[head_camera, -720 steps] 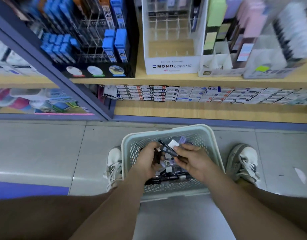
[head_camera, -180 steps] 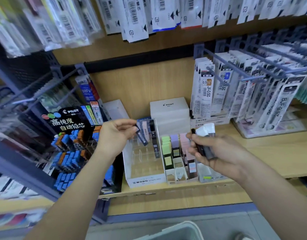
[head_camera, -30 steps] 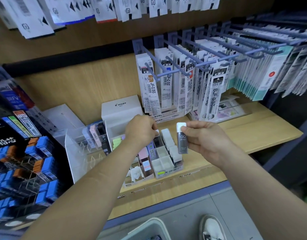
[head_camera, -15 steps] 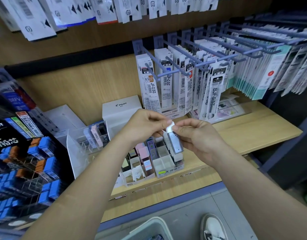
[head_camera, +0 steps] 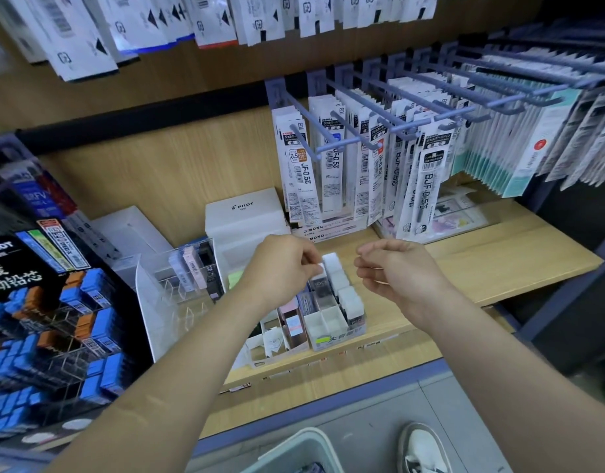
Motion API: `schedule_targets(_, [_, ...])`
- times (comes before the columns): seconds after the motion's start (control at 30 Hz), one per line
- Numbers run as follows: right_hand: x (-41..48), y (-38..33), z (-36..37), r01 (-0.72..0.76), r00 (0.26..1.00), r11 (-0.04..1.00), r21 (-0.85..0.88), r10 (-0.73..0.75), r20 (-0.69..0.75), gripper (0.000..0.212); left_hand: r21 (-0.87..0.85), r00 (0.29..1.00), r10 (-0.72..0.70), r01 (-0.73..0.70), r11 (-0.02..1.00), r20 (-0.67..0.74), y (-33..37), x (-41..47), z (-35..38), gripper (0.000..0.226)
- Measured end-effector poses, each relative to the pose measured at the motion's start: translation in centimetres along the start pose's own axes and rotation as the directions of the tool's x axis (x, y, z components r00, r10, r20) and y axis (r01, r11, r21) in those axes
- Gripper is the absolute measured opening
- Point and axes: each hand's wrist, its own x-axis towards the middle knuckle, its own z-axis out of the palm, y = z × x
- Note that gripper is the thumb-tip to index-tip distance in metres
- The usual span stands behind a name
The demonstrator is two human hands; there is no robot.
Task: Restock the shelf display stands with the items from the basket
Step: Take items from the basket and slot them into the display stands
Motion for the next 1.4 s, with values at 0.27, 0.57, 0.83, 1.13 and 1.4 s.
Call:
schedule_targets(0.27, [0.3, 2.0, 0.3, -0.055, 0.995, 0.942, -0.330, 0.078, 0.059, 0.025, 0.010, 0.991, -0.041, 0.042, 0.999, -0.128, -1.5, 2.3, 0.3, 0.005])
schedule_targets(0.57, [0.7, 3.0, 0.6, -0.083, 0.988, 0.915, -0.395, 0.126, 0.085, 0.028, 0.172, 1.000, 0.004, -0.002, 0.985, -0.013, -1.3, 3.7, 1.5, 0.008])
schedule_targets(0.83, [0.4, 2.6, 0.5, -0.091, 0.987, 0.913, -0.398, 0.136, 0.085, 0.026, 0.335, 0.995, 0.041, -0.069, 0.940, 0.090, -1.9, 3.6, 2.1, 0.023])
schedule_targets(1.13, [0.7, 2.8, 0.4, -0.083, 0.987, 0.918, -0.389, 0.129, 0.093, 0.021, 0.485, 0.976, 0.149, -0.208, 0.849, 0.156, -0.7, 3.3, 2.2, 0.015])
schedule_targets(1.4, [1.0, 3.2, 0.0, -0.076, 0.987, 0.900, -0.429, 0.128, 0.094, 0.029, 0.184, 0.985, -0.012, -0.019, 0.983, 0.169, -1.4, 4.3, 1.0, 0.018])
